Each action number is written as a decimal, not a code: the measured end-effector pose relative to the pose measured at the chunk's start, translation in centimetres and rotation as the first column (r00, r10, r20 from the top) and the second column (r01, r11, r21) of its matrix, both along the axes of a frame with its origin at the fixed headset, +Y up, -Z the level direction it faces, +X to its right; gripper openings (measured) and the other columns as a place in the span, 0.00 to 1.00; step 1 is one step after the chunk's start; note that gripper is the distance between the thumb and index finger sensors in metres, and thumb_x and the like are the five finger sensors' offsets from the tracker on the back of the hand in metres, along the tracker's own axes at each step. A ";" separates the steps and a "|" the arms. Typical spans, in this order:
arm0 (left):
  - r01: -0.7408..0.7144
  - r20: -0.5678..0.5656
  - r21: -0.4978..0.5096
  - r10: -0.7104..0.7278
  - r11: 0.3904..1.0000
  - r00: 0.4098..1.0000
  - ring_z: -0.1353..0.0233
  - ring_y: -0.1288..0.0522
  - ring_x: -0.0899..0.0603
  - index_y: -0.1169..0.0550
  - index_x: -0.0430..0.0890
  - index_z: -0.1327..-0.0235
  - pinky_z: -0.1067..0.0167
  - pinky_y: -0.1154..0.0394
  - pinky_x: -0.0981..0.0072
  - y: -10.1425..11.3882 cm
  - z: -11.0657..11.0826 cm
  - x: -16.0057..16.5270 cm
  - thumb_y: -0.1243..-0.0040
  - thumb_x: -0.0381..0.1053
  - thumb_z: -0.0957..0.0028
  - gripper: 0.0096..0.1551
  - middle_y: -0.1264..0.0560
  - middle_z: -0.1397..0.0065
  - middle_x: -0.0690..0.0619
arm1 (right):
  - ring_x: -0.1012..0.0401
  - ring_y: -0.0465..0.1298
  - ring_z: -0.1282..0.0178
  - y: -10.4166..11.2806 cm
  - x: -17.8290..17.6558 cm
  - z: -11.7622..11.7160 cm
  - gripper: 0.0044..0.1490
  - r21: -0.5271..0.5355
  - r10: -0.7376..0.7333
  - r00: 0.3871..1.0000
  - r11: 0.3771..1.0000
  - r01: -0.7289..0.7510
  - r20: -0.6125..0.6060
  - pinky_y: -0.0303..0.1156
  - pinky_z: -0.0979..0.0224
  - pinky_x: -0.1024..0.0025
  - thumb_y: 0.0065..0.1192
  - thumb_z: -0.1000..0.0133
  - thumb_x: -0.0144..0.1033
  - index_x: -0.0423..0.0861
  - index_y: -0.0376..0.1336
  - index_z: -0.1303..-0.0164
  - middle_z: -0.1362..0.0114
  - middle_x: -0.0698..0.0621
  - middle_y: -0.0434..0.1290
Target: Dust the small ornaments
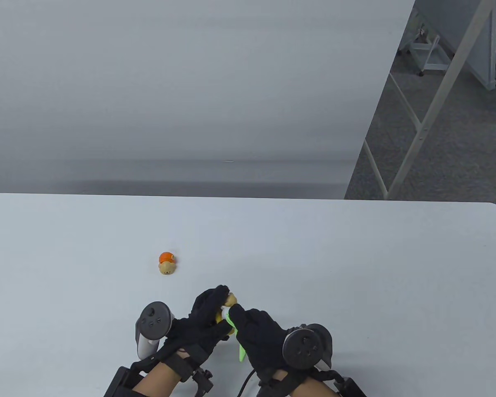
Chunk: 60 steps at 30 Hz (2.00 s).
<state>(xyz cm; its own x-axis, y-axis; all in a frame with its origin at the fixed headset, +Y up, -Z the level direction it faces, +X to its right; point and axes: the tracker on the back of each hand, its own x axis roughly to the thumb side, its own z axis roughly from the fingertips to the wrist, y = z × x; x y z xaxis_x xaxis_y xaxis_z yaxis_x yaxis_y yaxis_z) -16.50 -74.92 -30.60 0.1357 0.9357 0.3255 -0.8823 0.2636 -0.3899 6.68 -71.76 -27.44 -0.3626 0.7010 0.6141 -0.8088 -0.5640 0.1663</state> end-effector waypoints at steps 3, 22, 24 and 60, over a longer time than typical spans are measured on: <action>-0.026 0.121 -0.055 0.033 0.998 0.992 0.39 0.21 0.22 0.51 0.32 0.17 0.48 0.15 0.36 0.3 -0.1 0.1 0.26 0.46 0.46 0.58 0.55 0.20 0.25 | 0.35 0.77 0.50 -0.5 1.1 -0.9 0.32 -0.095 -0.065 0.997 0.993 0.069 0.047 0.73 0.42 0.26 0.63 0.40 0.21 0.27 0.57 0.27 0.39 0.19 0.72; 0.024 0.012 -0.089 -0.023 0.996 1.000 0.41 0.19 0.22 0.51 0.31 0.17 0.50 0.14 0.37 -0.3 -0.5 -0.8 0.28 0.46 0.45 0.57 0.54 0.21 0.24 | 0.35 0.78 0.50 0.3 -0.6 0.7 0.30 0.014 0.020 0.994 1.000 -0.019 -0.107 0.73 0.42 0.26 0.64 0.40 0.22 0.33 0.61 0.27 0.39 0.20 0.73; 0.026 -0.022 -0.091 -0.028 0.996 0.999 0.41 0.19 0.23 0.50 0.32 0.17 0.50 0.13 0.39 -0.3 -0.6 -1.3 0.25 0.47 0.46 0.59 0.53 0.21 0.25 | 0.35 0.78 0.50 0.0 0.0 0.5 0.31 -0.014 -0.022 0.999 1.000 0.021 -0.033 0.73 0.42 0.26 0.63 0.40 0.21 0.29 0.59 0.27 0.39 0.19 0.73; -0.136 0.249 -0.103 0.158 0.985 0.955 0.43 0.21 0.24 0.47 0.38 0.21 0.53 0.16 0.39 -0.1 -0.4 -0.7 0.40 0.47 0.36 0.40 0.47 0.22 0.32 | 0.36 0.78 0.51 -3.2 1.3 -2.1 0.30 -0.363 -0.168 0.986 0.917 0.165 0.024 0.74 0.44 0.27 0.64 0.40 0.23 0.28 0.61 0.28 0.41 0.19 0.73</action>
